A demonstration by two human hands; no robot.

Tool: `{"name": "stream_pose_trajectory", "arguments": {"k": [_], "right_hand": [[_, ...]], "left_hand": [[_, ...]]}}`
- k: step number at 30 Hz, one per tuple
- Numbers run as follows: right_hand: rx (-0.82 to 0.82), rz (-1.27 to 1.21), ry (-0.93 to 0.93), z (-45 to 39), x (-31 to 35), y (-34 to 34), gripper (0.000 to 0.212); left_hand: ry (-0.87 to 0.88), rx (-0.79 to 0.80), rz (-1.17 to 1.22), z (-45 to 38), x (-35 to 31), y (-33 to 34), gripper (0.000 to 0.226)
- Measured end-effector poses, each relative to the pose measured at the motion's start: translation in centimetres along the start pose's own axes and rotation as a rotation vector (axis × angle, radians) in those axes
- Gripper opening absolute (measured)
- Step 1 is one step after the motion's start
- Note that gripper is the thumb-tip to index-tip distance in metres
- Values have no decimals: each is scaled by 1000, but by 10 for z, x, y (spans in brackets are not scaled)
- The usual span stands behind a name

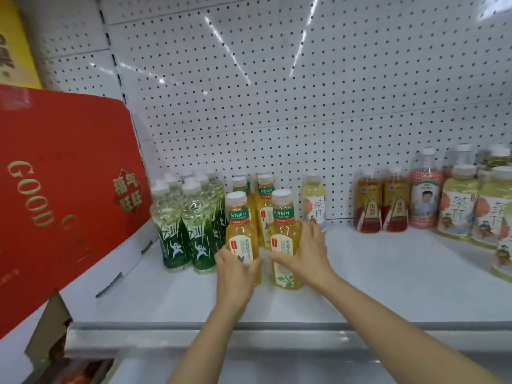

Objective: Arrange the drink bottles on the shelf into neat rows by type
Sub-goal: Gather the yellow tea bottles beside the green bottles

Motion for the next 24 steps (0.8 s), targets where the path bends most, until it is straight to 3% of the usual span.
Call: {"name": "stream_pose_trajectory", "arguments": {"k": [7,14,24], "right_hand": [[19,-121,88,-15,-17,13,78],[-20,-185,133,-52,-20,39,62],[1,-173,121,-60,-20,47,58]], "left_hand": [[-103,-62,-66,-31,1,1,80],[-152,29,-61,-63,11,1,83],[-164,48,-94,-80,13,6,83]]}}
Point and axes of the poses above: each hand's wrist, its own z-axis away from the middle knuckle, its own y-axis out of the palm, x = y × z, the point moved 8 cm from there along -z, towards the middle knuckle, and after that the axes turned 15 degrees about x, right-handed, at the moved point
